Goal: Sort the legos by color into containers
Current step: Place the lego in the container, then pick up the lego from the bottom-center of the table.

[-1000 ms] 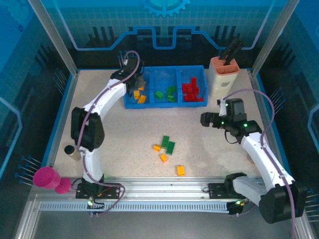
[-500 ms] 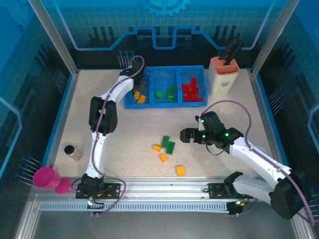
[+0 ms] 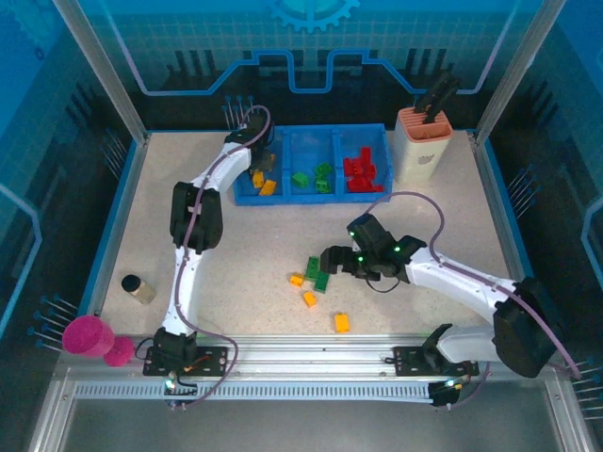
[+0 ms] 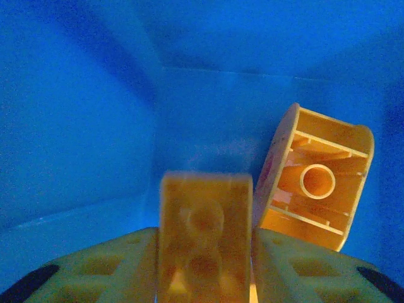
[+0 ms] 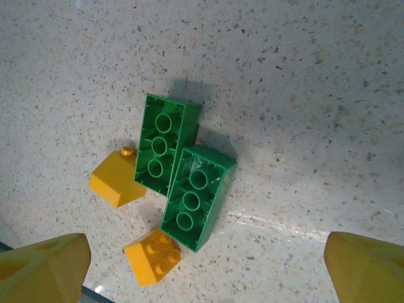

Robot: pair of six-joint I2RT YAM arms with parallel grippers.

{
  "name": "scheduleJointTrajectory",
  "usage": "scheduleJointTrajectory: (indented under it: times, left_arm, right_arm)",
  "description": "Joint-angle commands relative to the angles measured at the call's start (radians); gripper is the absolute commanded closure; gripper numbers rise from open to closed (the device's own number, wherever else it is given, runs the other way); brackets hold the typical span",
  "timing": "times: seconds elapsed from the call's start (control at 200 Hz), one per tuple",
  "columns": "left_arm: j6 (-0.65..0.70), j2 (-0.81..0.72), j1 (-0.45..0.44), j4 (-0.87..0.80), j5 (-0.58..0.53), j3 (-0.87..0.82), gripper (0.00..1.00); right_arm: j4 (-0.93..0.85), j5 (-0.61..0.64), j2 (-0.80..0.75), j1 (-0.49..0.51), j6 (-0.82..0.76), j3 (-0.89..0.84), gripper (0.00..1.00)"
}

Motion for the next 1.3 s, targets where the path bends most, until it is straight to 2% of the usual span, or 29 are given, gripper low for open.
scheduleJointTrajectory:
  times: [0.0, 0.105, 0.53, 0.916, 1.296]
  left_arm:
    - [0.014, -0.011, 0.007, 0.0, 0.017, 0.032, 0.52]
    - [0.015, -0.052, 0.007, 0.021, 0.024, 0.003, 0.48]
    - [0.031, -0.248, 0.007, 0.119, 0.06, -0.135, 0.43]
    - [0.032, -0.318, 0.014, 0.161, 0.059, -0.24, 0.41]
    - [0.022, -0.39, 0.016, 0.155, 0.074, -0.283, 0.41]
  right_arm:
    - [0.019, 0.003, 0.06, 0.024, 0.042, 0.03, 0.05]
    - [0.031, 0.018, 0.115, 0.042, 0.062, 0.05, 0.09]
    - [-0.065, 0.107, 0.334, 0.145, 0.041, 0.183, 0.22]
    - [-0.196, 0.191, 0.473, 0.197, -0.042, 0.275, 0.32]
    - [-0.265, 0.295, 0.512, 0.183, -0.174, 0.327, 0.64]
